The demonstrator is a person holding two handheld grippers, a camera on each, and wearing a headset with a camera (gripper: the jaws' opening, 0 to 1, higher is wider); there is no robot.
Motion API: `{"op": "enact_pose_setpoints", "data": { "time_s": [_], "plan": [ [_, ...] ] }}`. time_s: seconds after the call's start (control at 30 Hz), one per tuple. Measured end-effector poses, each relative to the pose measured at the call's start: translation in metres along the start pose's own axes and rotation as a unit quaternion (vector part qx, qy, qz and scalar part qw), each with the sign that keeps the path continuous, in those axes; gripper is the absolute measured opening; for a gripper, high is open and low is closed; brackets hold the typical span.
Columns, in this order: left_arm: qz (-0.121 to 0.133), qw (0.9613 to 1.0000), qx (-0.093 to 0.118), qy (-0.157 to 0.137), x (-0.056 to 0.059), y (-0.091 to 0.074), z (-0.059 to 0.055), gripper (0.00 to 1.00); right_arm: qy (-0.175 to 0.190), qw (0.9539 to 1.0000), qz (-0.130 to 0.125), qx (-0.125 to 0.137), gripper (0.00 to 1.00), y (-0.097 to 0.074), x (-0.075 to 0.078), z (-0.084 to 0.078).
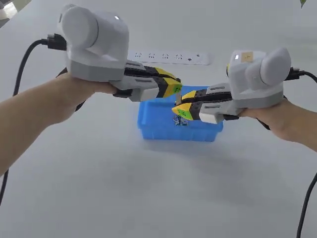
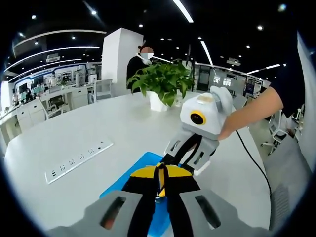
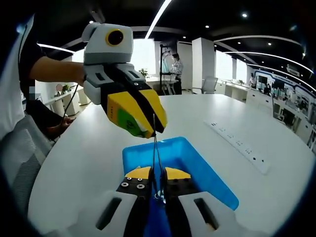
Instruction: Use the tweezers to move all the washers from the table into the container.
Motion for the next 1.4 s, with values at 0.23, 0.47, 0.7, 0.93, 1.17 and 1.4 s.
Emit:
{"op": "enact_pose_setpoints", "data": {
  "time_s": [0.23,0.47,0.7,0.93,1.17,1.4],
  "plan": [
    [-0.016,0.9990,-0.009,0.041,0.0077,0.0008,-0.0006,0.08,-0.012,0.9998,0.010,-0.013,0.09,0.0043,-0.0034,-0.0003],
    [-0.024,0.9976,-0.024,0.060,0.0015,0.0043,-0.0039,0.08,-0.019,0.9993,0.026,-0.021,0.09,0.0084,-0.0072,-0.0014],
    [-0.032,0.9968,-0.020,0.071,0.0056,0.0072,-0.0009,0.10,-0.030,0.9989,0.029,-0.023,0.08,0.0092,-0.0049,0.0005],
    [-0.044,0.9937,-0.031,0.098,0.0052,0.0071,-0.0012,0.07,-0.036,0.9984,0.032,-0.029,0.08,0.0092,-0.0054,0.0008],
    [-0.042,0.9910,-0.027,0.124,0.0050,0.0071,-0.0005,0.05,-0.055,0.9975,0.018,-0.040,0.11,0.0098,-0.0046,0.0035],
    [-0.040,0.9905,-0.024,0.129,0.0010,0.0072,-0.0002,0.05,-0.056,0.9975,0.017,-0.040,0.11,0.0091,-0.0033,0.0052]
  ]
}}
Point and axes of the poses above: the centre of the closed fingertips' face, and the gripper's own axes: y roughly forward along the fingers, x roughly to its right, z roughly out of its top, the point moved 5 cm from there along -y, roughly backward along the fingers, and after that the axes turned 7 degrees about z, right-handed, at the moved point
